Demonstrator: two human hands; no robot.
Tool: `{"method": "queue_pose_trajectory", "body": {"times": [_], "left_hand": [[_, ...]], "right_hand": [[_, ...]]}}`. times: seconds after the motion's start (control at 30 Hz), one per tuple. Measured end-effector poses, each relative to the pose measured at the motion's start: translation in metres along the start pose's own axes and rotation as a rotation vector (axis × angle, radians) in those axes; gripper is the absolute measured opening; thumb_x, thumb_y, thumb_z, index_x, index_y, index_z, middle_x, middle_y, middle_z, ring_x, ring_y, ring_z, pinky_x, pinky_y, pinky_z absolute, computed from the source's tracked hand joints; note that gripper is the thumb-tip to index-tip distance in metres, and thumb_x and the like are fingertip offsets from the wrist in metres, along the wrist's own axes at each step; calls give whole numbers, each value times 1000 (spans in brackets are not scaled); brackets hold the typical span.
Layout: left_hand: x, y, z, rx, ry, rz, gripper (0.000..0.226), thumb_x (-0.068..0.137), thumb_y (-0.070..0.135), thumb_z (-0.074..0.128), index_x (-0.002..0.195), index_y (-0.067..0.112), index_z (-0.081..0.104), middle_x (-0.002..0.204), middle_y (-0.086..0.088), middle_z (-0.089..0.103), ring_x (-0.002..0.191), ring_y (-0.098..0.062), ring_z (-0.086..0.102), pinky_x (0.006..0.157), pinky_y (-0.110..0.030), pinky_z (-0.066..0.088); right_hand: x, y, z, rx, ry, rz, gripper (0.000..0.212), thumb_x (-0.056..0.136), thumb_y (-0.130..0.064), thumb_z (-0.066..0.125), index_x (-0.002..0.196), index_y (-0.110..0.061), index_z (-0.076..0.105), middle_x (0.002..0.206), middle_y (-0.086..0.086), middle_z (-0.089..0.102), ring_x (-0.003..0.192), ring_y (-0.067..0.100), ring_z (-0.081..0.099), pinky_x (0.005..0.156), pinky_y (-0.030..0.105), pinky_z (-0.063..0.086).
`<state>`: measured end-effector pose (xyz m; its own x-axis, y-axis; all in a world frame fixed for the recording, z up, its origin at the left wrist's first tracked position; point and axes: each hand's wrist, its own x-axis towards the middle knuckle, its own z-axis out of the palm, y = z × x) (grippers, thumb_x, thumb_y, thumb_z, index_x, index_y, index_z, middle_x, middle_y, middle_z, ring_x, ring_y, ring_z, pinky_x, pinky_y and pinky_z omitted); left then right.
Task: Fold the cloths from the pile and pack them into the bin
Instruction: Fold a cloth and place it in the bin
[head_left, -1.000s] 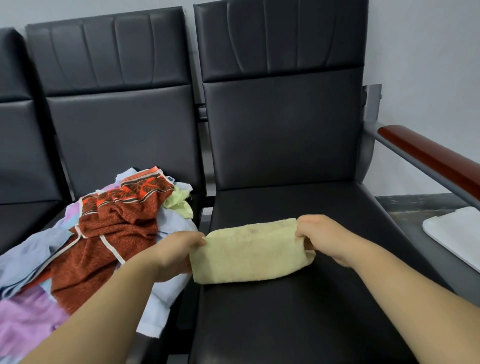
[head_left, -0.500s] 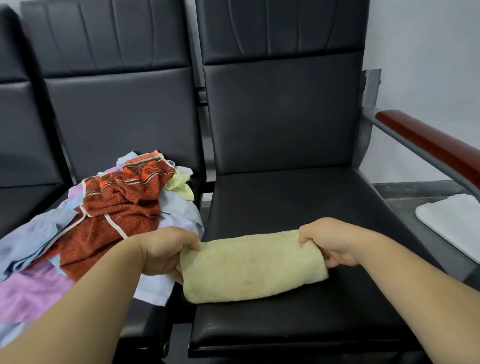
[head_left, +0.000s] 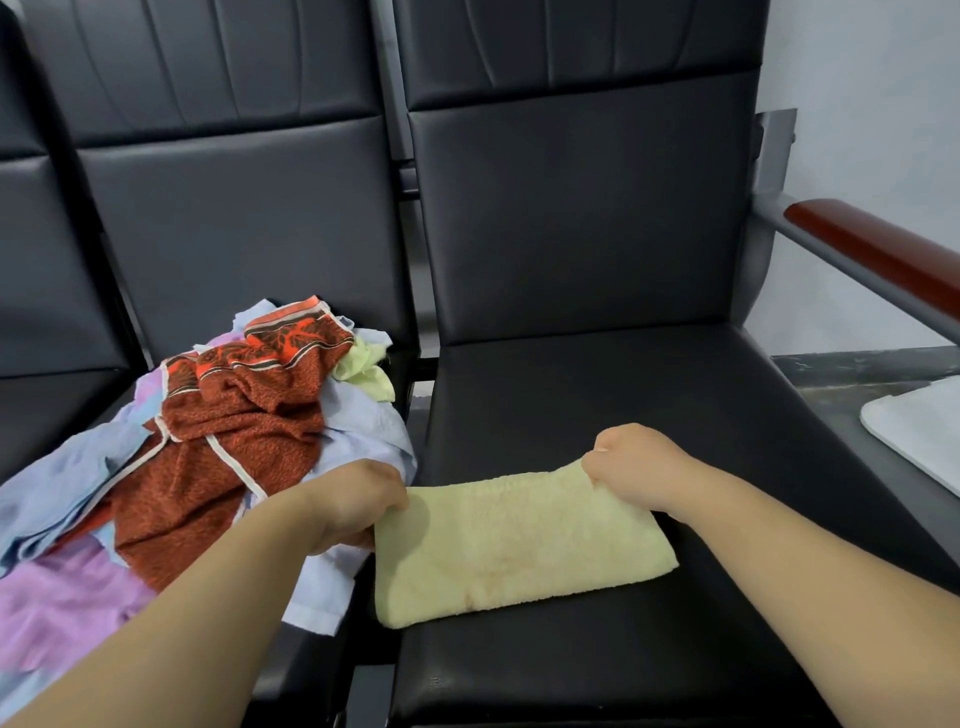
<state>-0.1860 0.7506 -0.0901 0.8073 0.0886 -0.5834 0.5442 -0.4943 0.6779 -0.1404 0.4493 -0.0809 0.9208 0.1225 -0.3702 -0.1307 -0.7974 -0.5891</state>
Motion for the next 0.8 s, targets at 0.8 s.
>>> {"method": "queue_pose_trajectory", "body": {"times": [0.8], "left_hand": [[-3,6,13,226,201,68,23,94,24,60,112,9,57,95,-12,63,77,-28,64,67,-43,60]], "right_hand": [[-3,3,4,-264,156,1,23,95,-26,57,115,-17,51,101,-3,57,81,15,57,59,28,43]]}}
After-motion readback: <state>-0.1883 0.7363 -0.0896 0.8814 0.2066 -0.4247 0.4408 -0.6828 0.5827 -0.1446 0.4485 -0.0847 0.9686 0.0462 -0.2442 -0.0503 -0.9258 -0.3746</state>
